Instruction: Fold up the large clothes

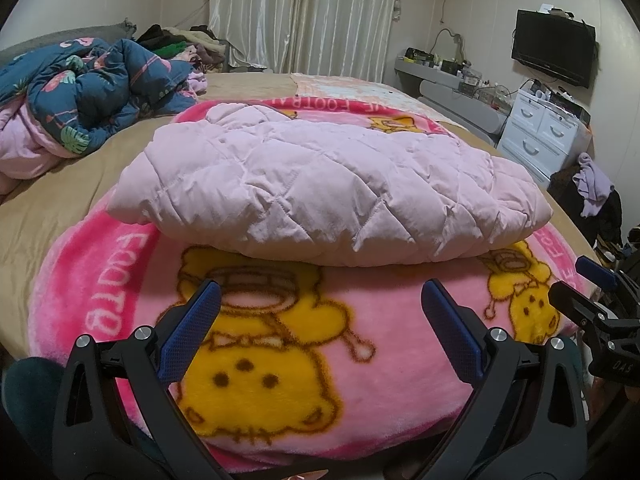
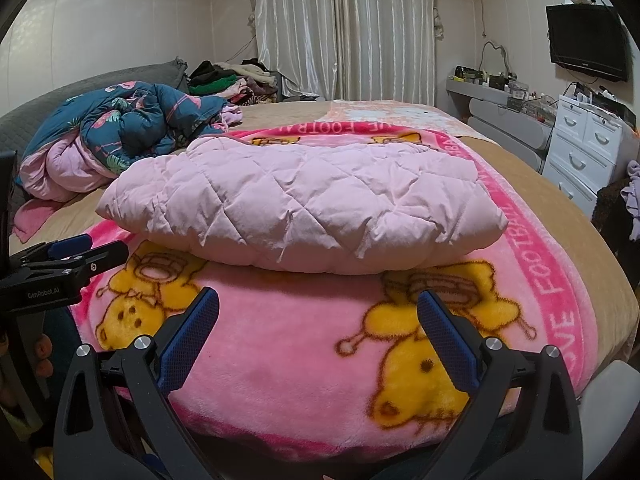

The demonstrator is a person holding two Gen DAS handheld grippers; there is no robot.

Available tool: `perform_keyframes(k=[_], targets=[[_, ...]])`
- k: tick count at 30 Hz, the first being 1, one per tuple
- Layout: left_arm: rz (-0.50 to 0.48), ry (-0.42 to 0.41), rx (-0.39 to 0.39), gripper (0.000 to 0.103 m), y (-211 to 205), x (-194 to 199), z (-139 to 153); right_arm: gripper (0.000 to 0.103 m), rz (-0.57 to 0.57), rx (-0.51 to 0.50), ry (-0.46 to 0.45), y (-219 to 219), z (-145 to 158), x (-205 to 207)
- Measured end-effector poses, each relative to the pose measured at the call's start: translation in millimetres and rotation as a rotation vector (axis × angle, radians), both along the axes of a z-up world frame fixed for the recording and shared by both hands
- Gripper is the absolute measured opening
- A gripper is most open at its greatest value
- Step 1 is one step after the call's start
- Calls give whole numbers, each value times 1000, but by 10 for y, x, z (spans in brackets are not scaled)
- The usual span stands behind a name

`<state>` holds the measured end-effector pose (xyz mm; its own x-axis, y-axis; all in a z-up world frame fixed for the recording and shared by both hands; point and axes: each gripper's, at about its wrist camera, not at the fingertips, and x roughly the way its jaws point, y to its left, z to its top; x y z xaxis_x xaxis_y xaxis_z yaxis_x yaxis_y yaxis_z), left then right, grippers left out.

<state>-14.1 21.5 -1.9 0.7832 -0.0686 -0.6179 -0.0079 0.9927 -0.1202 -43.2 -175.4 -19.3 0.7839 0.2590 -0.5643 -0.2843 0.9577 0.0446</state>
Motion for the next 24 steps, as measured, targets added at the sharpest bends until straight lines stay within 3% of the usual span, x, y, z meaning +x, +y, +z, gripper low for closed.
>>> perform_keyframes(k=[24], targets=[[2,-6,-1,94,56,17,10,99,-2,-6,4,6,7,20]])
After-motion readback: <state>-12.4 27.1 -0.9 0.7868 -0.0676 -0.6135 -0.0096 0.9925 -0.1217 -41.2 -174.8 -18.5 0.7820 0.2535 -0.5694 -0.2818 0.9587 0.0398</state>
